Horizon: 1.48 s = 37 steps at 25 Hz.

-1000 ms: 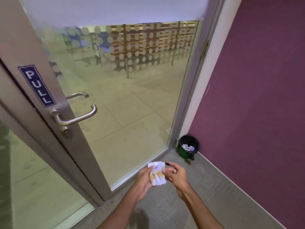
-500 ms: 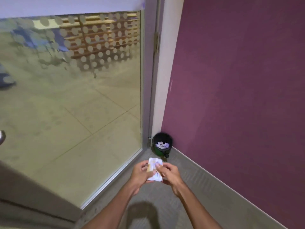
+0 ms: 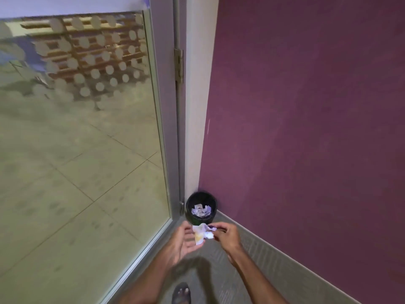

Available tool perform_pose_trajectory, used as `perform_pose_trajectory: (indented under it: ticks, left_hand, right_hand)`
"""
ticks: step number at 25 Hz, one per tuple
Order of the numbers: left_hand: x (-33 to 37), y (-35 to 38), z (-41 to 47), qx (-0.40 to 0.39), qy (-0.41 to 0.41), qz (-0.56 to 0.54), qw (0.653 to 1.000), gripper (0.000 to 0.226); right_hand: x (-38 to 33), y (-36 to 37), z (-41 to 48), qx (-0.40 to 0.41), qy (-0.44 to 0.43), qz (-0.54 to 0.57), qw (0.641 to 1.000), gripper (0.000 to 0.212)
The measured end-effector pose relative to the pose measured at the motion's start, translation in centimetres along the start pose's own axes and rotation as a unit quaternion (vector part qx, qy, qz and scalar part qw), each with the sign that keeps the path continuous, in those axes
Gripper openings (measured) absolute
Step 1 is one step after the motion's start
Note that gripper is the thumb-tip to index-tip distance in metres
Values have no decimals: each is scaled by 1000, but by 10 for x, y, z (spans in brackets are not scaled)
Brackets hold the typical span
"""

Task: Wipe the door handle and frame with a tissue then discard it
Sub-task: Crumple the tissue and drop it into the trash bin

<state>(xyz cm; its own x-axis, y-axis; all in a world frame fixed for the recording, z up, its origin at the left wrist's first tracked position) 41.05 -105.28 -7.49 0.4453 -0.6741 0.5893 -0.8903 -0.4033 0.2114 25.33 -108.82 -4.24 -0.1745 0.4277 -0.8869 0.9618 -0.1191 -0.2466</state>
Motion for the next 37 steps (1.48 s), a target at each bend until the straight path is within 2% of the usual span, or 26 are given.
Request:
perform_pose_trajectory:
  ticks: [3, 7, 8, 10, 12, 14, 16, 17, 19, 21, 24, 27, 31, 34, 37]
  left_hand:
    - [39, 4, 37, 48, 34, 9, 998, 22]
    - [78, 17, 66, 115, 58, 44, 991, 19]
    - [84, 22, 70, 119, 54, 38, 991, 23]
    - [99, 34, 82, 128, 59, 33, 990, 27]
    - [114, 47, 95, 109, 79, 58, 989, 22]
    - [129, 60, 102, 72, 100, 101, 987, 22]
    - [146, 70, 113, 53, 133, 126, 982, 40]
    - [156, 73, 122, 71, 154, 131, 977, 37]
    - [166, 67, 141, 145, 139, 191, 961, 19]
    - [182, 64, 155, 197, 166, 319, 912, 26]
    - [189, 68, 180, 196, 164, 397, 881, 32]
    - [191, 73, 201, 196, 160, 426, 868, 33]
    - [189, 71, 218, 212, 160, 450, 853, 33]
    - [181, 65, 218, 226, 156, 429, 861, 41]
    - [171, 65, 215, 234, 161, 436, 854, 41]
  right_hand:
    - [-29, 21, 38, -3, -24, -75, 997, 28]
    - [-63, 64, 67, -101, -81, -189, 973, 58]
    - [-67, 73, 74, -116, -91, -222, 964, 59]
    - [-73, 90, 89, -149, -114, -263, 946, 49]
    - [-84, 96, 106, -155, -170, -333, 914, 28]
    - [-94, 90, 132, -113, -200, -337, 913, 20]
    - [-106, 79, 163, -66, -192, -345, 916, 11]
    - [-103, 73, 180, -72, -155, -319, 932, 12]
    - [-107, 68, 211, -83, -160, -331, 926, 19]
    - [-113, 60, 240, -68, -167, -333, 926, 18]
    - [-124, 59, 272, -49, -188, -319, 928, 10]
    - [-126, 68, 298, -54, -211, -330, 919, 7]
    - [-117, 75, 320, -63, -212, -352, 910, 23]
    - [-115, 67, 327, -37, -221, -347, 911, 33]
    - [-106, 65, 332, -53, -207, -352, 911, 37]
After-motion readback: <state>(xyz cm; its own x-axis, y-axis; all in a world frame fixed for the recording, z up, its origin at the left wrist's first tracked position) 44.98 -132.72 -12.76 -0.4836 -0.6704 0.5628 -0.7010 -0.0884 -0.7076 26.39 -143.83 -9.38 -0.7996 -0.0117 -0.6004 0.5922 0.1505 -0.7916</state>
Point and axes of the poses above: each hand's wrist, its own z-axis towards the middle knuckle, its own y-axis out of the palm, x = y × z, the point moved 10 cm from there along z, towards the middle knuckle, and after that the axes turned 10 degrees about x, right-handed, at the moved point
